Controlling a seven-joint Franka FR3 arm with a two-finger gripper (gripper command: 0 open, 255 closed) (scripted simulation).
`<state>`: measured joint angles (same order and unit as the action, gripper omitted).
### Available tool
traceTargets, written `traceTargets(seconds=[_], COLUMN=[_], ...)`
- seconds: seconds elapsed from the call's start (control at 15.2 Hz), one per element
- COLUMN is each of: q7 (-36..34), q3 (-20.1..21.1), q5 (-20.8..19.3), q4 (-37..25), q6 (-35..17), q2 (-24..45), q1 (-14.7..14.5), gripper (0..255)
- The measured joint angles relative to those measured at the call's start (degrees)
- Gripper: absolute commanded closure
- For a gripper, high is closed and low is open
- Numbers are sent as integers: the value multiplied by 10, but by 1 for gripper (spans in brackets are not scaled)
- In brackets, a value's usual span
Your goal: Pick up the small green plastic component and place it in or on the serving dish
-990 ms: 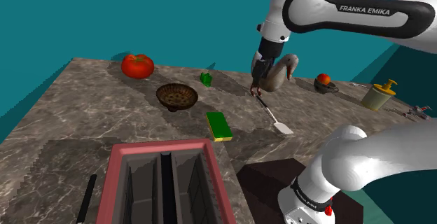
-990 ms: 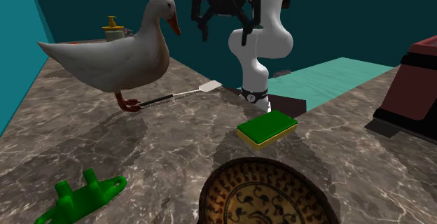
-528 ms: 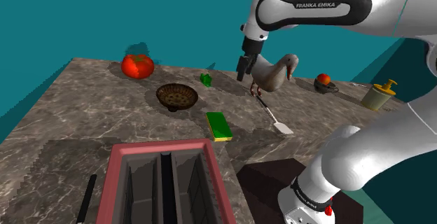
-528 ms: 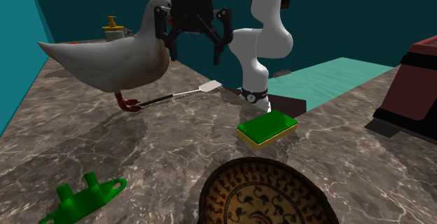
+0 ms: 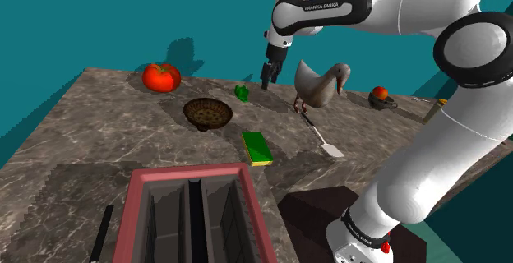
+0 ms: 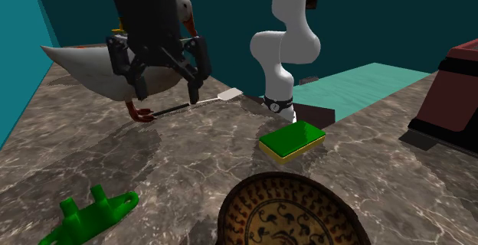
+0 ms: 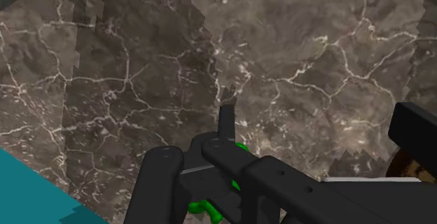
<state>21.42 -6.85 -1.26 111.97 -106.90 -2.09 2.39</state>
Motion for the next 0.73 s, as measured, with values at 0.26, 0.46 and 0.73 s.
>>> traceTargets(seconds=[0.26,0.46,0.73], q7=[36,61,85], q3=[-7,-8,-4], q5=[18,34,51], q4=[-89,-175,-295], q6=[2,11,35], q2=[90,170,269], q1=[8,17,30], gripper=[0,0,0])
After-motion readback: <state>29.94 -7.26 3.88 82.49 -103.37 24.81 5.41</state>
